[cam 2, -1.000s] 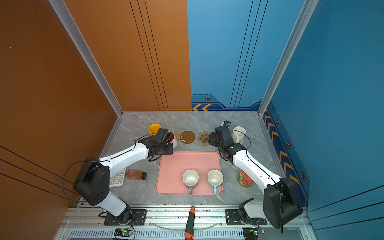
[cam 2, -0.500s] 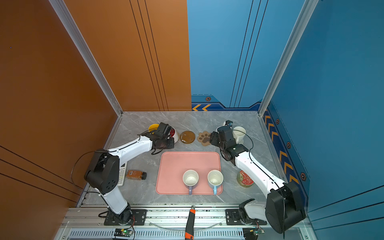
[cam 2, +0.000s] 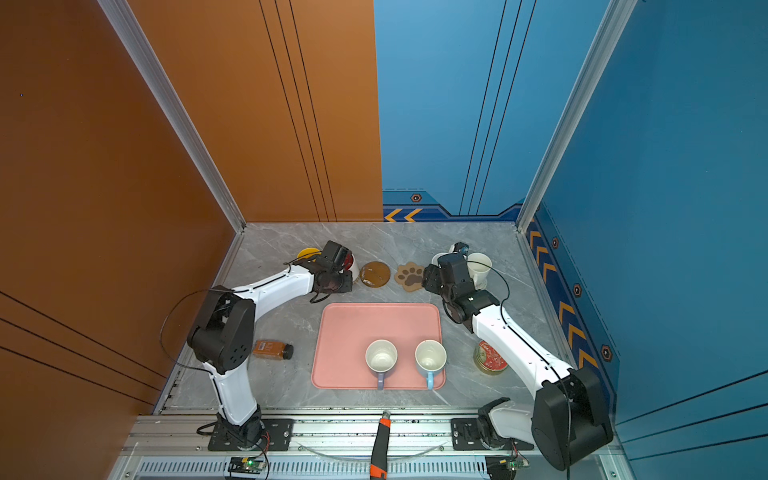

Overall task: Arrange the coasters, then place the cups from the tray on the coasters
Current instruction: 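Carry the red-lined mug with the left gripper toward the rattan coaster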

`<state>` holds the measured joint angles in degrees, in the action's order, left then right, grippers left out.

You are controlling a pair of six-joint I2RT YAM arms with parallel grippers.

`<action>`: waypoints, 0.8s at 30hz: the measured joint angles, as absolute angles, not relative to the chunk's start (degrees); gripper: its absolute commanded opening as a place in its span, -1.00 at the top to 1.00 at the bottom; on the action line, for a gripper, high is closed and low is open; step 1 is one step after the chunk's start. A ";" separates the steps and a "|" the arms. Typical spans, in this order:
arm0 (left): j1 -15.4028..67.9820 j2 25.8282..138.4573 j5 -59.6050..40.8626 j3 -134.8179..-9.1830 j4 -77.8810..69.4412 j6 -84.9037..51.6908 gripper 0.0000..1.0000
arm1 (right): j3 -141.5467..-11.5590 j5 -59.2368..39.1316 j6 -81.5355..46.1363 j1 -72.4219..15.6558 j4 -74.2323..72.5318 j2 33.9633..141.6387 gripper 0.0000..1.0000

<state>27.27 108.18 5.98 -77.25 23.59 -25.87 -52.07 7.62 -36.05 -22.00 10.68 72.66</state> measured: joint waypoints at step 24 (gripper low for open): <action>26.24 114.50 8.16 -82.00 23.57 -24.86 1.00 | -51.13 7.62 -36.07 -20.97 10.68 71.46 -0.40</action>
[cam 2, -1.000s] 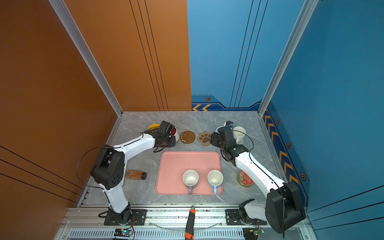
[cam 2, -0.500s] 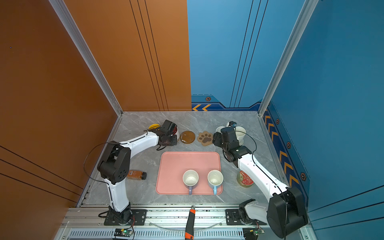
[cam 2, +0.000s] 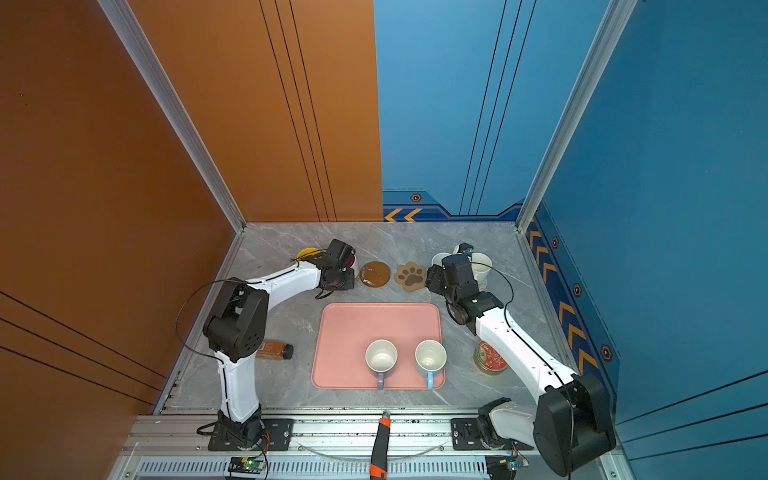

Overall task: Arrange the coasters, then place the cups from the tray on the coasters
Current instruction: 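Carry the red-lined mug with the left gripper toward the rattan coaster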

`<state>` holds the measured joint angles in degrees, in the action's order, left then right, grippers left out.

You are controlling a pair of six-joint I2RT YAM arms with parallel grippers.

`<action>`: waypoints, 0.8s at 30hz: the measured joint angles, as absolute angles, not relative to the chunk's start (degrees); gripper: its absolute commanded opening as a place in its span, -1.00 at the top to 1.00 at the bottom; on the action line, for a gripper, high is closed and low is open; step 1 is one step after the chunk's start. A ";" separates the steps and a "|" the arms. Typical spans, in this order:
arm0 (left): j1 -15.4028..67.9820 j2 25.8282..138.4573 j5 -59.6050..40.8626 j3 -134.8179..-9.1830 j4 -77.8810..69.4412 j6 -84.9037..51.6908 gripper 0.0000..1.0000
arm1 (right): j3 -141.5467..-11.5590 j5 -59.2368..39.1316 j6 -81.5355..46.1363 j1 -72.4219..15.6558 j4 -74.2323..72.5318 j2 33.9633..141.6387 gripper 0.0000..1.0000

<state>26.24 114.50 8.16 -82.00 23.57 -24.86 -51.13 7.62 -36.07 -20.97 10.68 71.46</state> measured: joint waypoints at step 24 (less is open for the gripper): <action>25.12 116.29 8.97 -82.13 23.51 -24.88 1.00 | -51.13 7.60 -36.07 -20.62 10.68 71.46 -0.40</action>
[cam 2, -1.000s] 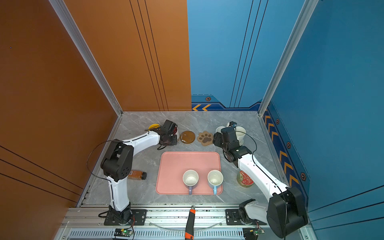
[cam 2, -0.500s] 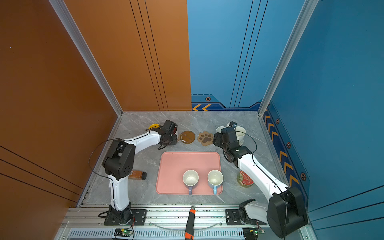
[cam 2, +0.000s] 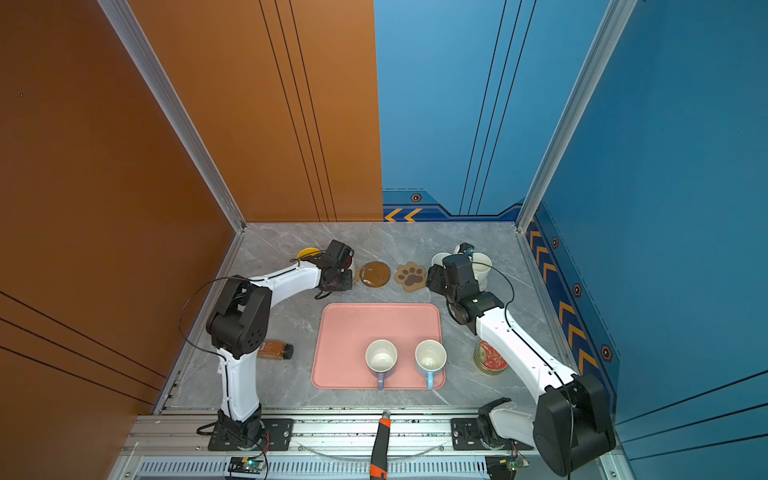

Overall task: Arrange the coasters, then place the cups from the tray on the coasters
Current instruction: 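Carry the red-lined mug with the left gripper toward the rattan coaster, then set the red-lined mug on the rattan coaster while the right gripper moves over the tray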

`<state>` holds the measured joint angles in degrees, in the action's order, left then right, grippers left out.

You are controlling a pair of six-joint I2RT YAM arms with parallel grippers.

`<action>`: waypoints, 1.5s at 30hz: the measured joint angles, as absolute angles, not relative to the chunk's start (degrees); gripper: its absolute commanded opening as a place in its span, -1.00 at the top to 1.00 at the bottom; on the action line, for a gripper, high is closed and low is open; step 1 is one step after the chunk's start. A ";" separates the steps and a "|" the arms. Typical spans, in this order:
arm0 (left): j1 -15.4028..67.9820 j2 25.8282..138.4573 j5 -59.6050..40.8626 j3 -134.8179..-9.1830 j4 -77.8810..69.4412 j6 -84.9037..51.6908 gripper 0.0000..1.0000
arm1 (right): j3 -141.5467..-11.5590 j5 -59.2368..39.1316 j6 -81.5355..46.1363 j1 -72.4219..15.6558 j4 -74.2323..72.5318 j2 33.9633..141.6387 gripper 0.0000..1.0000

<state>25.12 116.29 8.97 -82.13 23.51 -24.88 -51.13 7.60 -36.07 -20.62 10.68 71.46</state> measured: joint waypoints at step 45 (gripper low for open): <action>25.12 108.18 6.83 -81.52 23.35 -25.28 -0.25 | -51.13 7.49 -36.07 -20.62 10.68 71.46 -0.40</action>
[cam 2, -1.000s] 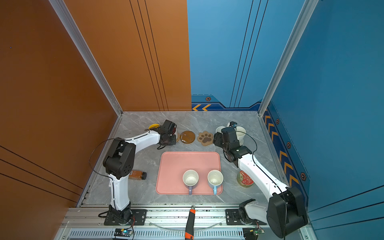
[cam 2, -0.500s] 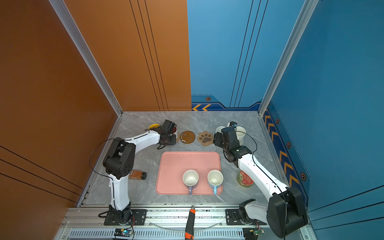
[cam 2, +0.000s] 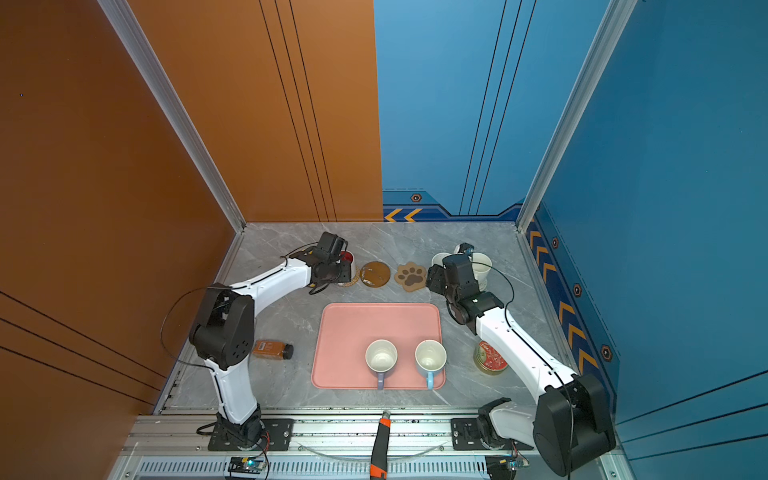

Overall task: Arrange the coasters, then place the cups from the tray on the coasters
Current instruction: 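Set the red-lined mug on the rattan coaster while the right gripper moves over the tray, then move the open right gripper over the blue-handled white mug on the tray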

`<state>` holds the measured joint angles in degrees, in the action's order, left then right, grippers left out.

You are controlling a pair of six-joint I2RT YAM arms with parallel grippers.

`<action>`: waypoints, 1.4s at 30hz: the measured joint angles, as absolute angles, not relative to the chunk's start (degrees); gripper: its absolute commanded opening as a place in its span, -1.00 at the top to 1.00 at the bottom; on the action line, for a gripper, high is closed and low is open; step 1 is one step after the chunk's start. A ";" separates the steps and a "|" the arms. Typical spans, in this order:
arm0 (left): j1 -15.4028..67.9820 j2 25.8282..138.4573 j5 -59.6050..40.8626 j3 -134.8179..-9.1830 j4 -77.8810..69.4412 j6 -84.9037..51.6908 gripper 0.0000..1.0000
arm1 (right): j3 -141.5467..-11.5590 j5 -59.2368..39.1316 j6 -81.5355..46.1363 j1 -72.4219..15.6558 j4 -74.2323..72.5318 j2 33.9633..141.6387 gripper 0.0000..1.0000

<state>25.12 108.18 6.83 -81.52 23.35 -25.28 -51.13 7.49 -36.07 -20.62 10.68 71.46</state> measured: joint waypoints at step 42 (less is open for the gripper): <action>33.56 62.26 13.30 -40.53 -10.15 -20.91 -0.89 | -59.09 29.12 -39.57 -57.89 62.35 49.12 -0.50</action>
<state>33.56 62.26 13.30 -40.53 -10.15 -20.91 -59.09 29.12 -39.57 -57.89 62.35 49.12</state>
